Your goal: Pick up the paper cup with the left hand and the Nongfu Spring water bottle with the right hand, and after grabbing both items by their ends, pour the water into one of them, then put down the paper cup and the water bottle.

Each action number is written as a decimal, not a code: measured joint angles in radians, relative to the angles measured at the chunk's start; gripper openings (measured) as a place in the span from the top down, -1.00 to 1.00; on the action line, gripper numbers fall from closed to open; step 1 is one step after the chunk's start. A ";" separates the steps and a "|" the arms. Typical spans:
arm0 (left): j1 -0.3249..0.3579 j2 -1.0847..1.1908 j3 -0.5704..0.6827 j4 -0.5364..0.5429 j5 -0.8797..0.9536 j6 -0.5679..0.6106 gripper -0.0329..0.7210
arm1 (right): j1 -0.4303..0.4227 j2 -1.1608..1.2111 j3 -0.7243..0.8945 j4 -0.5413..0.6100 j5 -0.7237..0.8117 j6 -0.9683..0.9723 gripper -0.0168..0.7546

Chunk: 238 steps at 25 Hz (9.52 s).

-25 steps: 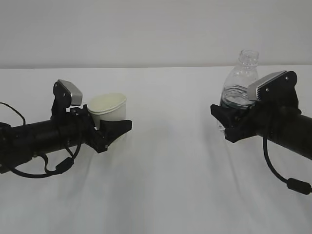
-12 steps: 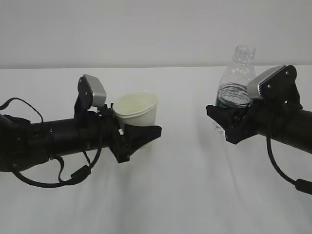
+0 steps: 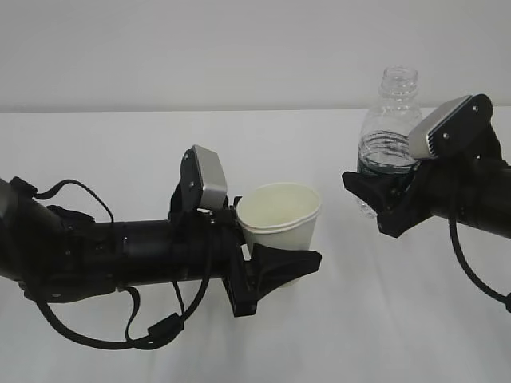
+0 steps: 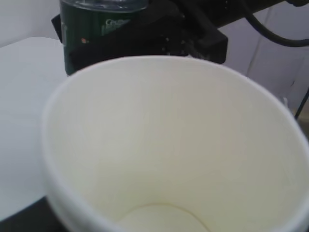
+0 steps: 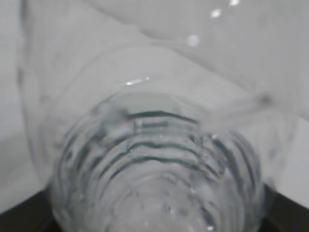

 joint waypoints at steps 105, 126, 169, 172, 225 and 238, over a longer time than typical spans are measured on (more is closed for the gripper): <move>-0.132 -0.031 -0.078 -0.033 0.147 0.038 -0.28 | 0.000 -0.175 -0.036 -0.108 0.224 -0.853 -0.34; -0.132 -0.031 -0.078 -0.004 0.107 0.038 -0.28 | 0.000 -0.175 -0.037 -0.083 0.203 -1.037 -0.33; -0.132 -0.031 -0.078 0.018 0.110 -0.005 -0.28 | 0.000 -0.175 -0.068 -0.047 0.142 -1.223 -0.32; -0.132 -0.031 -0.078 0.018 0.110 -0.005 -0.28 | 0.000 -0.175 -0.068 -0.047 0.142 -1.241 -0.32; -0.132 -0.031 -0.078 -0.019 0.113 -0.005 -0.25 | 0.000 -0.175 -0.090 -0.047 0.103 -1.263 -0.32; -0.132 -0.031 -0.078 -0.033 0.114 -0.005 -0.24 | 0.000 -0.175 -0.090 -0.047 0.101 -1.265 -0.32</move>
